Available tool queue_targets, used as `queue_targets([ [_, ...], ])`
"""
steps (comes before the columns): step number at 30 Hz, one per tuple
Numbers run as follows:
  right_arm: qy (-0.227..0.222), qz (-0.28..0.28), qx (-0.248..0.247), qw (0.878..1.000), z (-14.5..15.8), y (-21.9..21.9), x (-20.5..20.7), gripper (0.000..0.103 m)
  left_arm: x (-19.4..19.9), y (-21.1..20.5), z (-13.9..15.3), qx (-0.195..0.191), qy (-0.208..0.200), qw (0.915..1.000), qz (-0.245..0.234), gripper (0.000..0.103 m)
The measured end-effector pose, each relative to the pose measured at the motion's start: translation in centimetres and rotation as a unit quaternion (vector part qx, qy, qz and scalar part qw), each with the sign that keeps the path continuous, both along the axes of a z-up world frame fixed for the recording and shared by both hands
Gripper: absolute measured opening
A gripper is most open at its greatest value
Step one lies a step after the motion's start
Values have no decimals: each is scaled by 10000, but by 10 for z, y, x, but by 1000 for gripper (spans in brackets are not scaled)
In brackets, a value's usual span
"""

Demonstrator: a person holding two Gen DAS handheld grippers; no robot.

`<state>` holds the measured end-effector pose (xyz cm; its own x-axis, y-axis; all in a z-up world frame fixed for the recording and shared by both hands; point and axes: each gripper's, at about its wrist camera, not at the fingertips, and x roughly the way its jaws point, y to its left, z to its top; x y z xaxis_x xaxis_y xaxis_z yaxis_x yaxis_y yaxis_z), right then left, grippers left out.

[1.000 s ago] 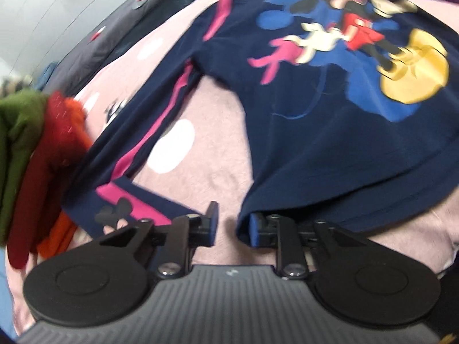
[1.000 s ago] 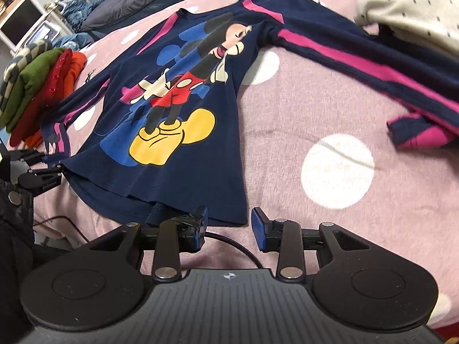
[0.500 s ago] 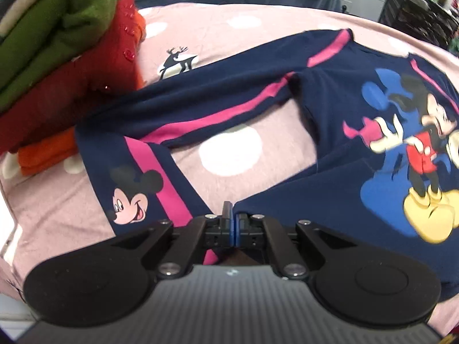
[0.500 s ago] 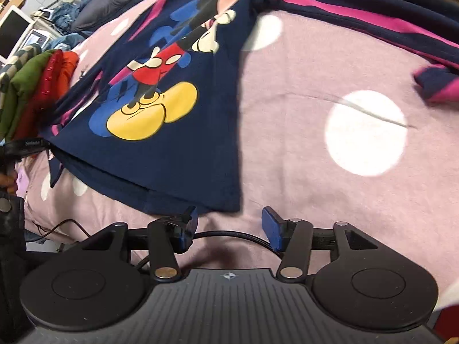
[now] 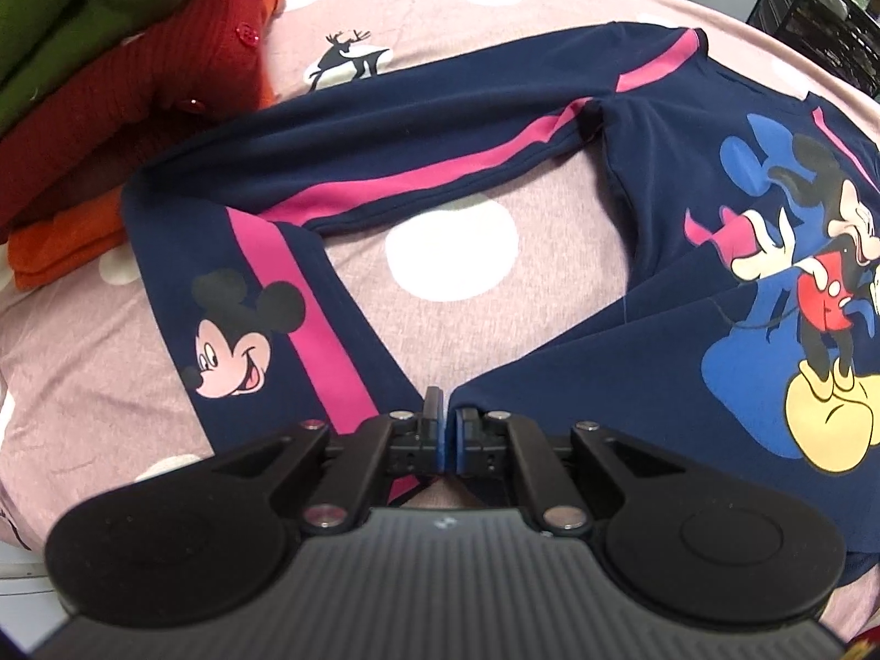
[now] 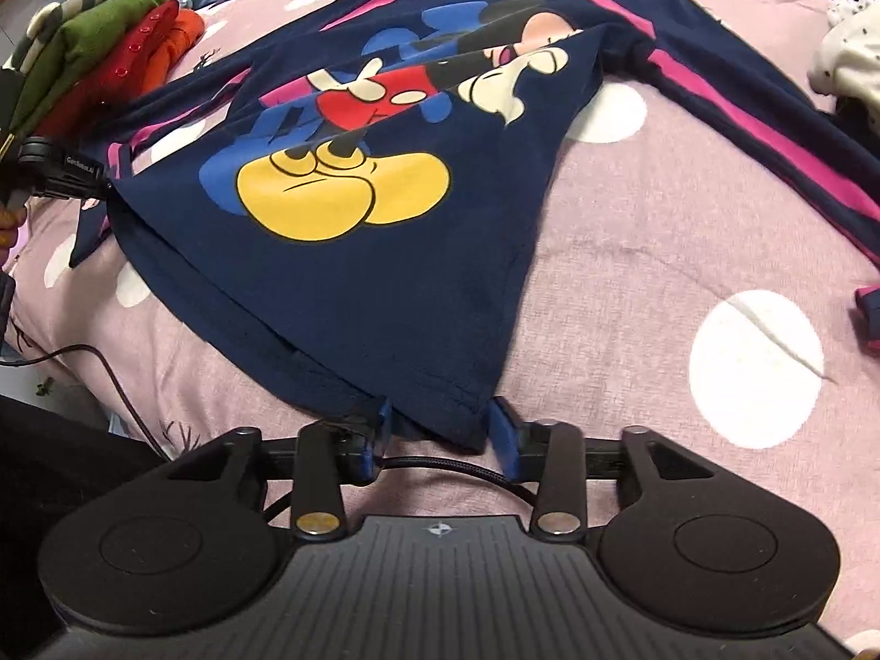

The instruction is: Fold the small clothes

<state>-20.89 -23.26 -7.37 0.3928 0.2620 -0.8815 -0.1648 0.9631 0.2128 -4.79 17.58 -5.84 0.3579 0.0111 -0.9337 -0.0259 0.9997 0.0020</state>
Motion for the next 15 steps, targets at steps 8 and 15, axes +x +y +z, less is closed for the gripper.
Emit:
queue_targets([
  [8,-159,-558,361,9977,42,-35,-6,8,-19,-22,19,278,-23,9947,-986,3],
  [15,664,-1709,1016,9778,39,-108,-33,7,-82,-67,-1,957,310,9402,-3255,3],
])
